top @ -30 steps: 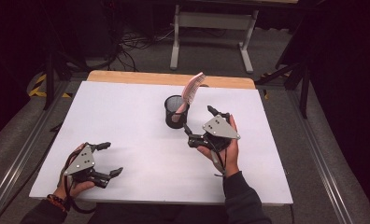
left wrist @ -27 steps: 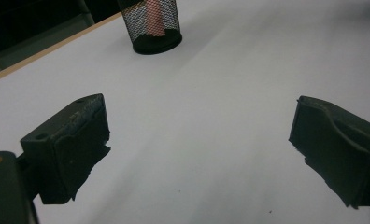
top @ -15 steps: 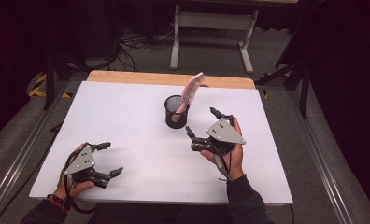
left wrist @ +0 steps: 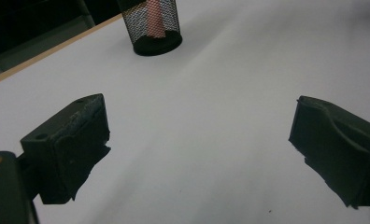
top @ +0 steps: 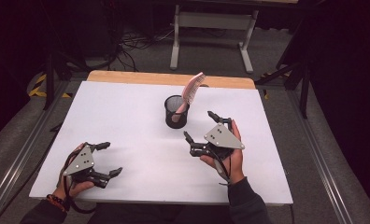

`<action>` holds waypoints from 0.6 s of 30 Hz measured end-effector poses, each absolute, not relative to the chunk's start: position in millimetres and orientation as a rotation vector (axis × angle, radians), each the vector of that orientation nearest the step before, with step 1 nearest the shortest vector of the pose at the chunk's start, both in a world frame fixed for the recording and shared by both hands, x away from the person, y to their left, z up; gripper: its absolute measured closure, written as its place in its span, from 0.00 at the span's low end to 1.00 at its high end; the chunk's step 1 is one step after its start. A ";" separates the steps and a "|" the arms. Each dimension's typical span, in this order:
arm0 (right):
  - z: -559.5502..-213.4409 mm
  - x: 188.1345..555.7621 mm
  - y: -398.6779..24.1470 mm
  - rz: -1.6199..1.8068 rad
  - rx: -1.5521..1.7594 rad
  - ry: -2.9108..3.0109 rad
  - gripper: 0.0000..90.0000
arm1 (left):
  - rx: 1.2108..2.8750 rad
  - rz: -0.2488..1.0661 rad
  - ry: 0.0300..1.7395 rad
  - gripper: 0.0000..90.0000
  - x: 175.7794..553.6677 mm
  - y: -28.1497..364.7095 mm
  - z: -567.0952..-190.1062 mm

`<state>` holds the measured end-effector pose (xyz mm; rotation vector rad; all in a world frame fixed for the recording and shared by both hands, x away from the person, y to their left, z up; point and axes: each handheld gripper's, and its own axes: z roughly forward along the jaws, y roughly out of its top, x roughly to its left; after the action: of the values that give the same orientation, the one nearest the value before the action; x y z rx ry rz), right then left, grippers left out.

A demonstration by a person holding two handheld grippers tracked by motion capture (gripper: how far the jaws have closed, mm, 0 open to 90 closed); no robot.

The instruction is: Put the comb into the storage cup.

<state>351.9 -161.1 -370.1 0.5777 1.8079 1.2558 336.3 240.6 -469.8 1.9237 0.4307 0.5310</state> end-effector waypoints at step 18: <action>-373.2 343.8 -167.6 1.236 0.562 1.824 0.08 | 1.923 0.532 0.429 0.06 335.9 240.2 -469.6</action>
<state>343.8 -167.6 -373.2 0.5615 1.8238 1.2357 335.9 240.2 -469.6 1.9234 0.4289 0.5316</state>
